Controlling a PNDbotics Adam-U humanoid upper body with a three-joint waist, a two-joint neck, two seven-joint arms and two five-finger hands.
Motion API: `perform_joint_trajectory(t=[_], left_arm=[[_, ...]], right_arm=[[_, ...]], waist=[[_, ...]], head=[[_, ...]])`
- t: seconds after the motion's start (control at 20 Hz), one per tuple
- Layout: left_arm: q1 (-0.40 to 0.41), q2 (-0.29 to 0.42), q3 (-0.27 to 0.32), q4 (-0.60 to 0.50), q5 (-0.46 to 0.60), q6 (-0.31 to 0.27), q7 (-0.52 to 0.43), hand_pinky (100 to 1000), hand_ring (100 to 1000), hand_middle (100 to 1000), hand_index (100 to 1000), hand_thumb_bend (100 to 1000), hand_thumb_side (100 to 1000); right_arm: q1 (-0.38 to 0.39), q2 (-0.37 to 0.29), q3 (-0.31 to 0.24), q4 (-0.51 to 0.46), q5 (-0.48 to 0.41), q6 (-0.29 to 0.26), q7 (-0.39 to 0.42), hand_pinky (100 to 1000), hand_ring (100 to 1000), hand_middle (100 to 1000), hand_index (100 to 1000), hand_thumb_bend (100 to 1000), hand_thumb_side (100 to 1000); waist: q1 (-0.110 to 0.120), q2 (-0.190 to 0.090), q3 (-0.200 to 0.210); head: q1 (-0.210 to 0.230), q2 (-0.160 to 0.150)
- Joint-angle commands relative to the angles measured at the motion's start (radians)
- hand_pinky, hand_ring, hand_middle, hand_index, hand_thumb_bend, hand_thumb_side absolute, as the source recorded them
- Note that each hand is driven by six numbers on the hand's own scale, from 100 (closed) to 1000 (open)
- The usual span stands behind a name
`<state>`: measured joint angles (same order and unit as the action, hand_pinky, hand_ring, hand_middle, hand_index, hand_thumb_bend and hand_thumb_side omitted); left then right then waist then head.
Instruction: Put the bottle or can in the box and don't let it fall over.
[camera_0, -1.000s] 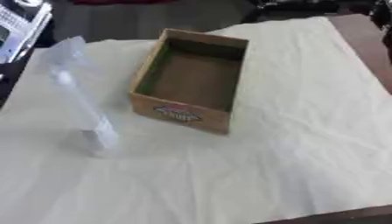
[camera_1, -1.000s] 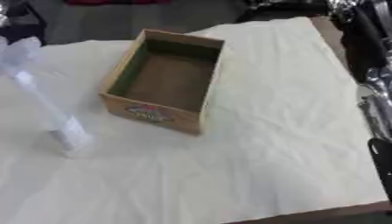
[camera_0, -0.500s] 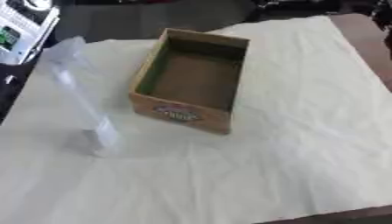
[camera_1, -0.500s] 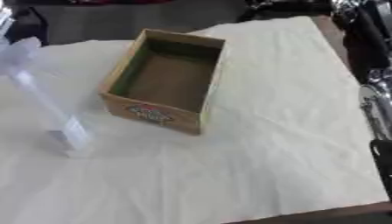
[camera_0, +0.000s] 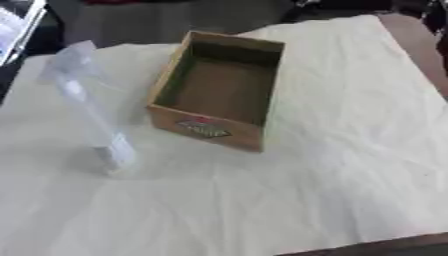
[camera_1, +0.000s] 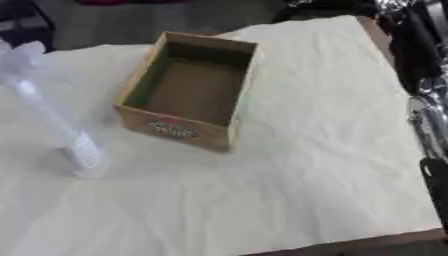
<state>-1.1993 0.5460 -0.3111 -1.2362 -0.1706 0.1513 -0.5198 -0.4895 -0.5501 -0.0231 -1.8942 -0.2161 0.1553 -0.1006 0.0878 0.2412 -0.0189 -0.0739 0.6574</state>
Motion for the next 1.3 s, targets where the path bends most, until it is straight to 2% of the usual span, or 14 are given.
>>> perform_joint_trajectory(t=[0.05, 0.35, 0.6, 0.95, 1.0, 1.3], left_arm=[[-0.004, 0.055, 0.020, -0.023, 0.002, -0.006, -0.048, 920, 853, 911, 917, 356, 655], [0.023, 0.094, 0.041, -0.048, 0.028, -0.009, -0.122, 936, 862, 917, 917, 365, 694], [0.055, 0.136, 0.044, -0.105, 0.052, 0.005, -0.149, 939, 863, 913, 907, 412, 696], [0.124, 0.209, 0.058, -0.211, 0.089, 0.039, -0.140, 937, 863, 913, 911, 424, 688], [0.135, 0.221, 0.062, -0.229, 0.098, 0.043, -0.138, 938, 863, 914, 909, 421, 663], [0.218, 0.300, 0.084, -0.330, 0.142, 0.059, -0.133, 941, 867, 918, 910, 440, 676]], right_arm=[[-0.006, -0.027, -0.005, -0.006, -0.003, 0.001, -0.003, 863, 845, 824, 874, 100, 689], [-0.001, -0.030, -0.007, -0.007, -0.003, 0.001, -0.005, 864, 845, 824, 874, 100, 688], [0.003, -0.033, -0.008, -0.006, -0.003, 0.001, -0.005, 864, 844, 824, 874, 100, 688], [0.006, -0.038, -0.010, -0.008, -0.003, 0.001, -0.007, 864, 844, 824, 874, 100, 687], [0.006, -0.039, -0.010, -0.008, -0.003, 0.001, -0.008, 864, 844, 823, 874, 100, 670], [0.007, -0.042, -0.011, -0.009, -0.004, 0.000, -0.008, 863, 844, 824, 874, 100, 686]], waist=[[-0.005, -0.025, 0.002], [-0.006, -0.026, 0.005], [-0.003, -0.027, 0.007], [-0.002, -0.027, 0.012], [-0.001, -0.027, 0.012], [-0.002, -0.025, 0.017]], head=[[-0.008, -0.001], [-0.013, 0.000], [-0.017, 0.000], [-0.026, 0.001], [-0.026, 0.002], [-0.024, -0.006]])
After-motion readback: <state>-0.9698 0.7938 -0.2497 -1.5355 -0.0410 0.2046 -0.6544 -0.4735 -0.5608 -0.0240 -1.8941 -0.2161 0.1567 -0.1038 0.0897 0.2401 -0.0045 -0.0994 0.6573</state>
